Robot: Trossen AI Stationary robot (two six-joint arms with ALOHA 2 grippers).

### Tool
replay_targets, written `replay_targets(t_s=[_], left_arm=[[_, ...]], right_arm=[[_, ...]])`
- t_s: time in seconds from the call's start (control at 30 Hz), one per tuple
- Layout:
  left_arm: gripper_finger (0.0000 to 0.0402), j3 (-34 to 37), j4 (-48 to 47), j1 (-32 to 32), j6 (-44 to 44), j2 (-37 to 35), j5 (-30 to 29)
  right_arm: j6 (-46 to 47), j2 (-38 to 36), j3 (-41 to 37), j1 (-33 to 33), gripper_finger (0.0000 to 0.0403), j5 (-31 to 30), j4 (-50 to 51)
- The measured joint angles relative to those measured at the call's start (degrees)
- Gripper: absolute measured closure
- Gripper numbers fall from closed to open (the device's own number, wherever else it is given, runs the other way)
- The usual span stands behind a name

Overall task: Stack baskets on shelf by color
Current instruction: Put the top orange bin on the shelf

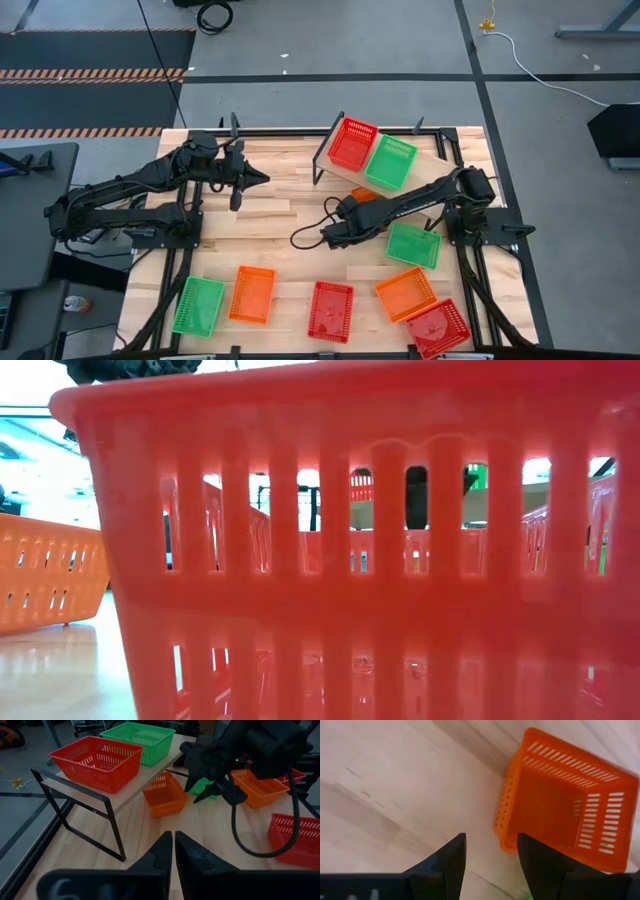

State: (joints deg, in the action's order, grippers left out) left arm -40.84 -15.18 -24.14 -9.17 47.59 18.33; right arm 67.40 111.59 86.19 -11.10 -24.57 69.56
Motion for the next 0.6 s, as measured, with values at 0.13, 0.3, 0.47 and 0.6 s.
replay_targets(t_s=[0.13,0.3,0.47,0.6], left_arm=[[0.0375,0.0,-0.2,0.0,0.0,0.0,0.0],[0.0380,0.0,-0.2,0.0,0.0,0.0,0.0],[0.0378,0.0,-0.2,0.0,0.0,0.0,0.0],[0.0378,0.0,-0.2,0.0,0.0,0.0,0.0]], right_arm=[[3.1,0.0,-0.7,0.2,0.0220,-1.4,0.3],[6.8,0.0,-1.9,0.2,0.0220,-2.0,1.1],[7.1,-0.1,-3.8,-0.1,0.0220,-1.8,-1.0],[8.1,-0.1,-5.0,-0.1,0.0220,-2.7,-1.5]])
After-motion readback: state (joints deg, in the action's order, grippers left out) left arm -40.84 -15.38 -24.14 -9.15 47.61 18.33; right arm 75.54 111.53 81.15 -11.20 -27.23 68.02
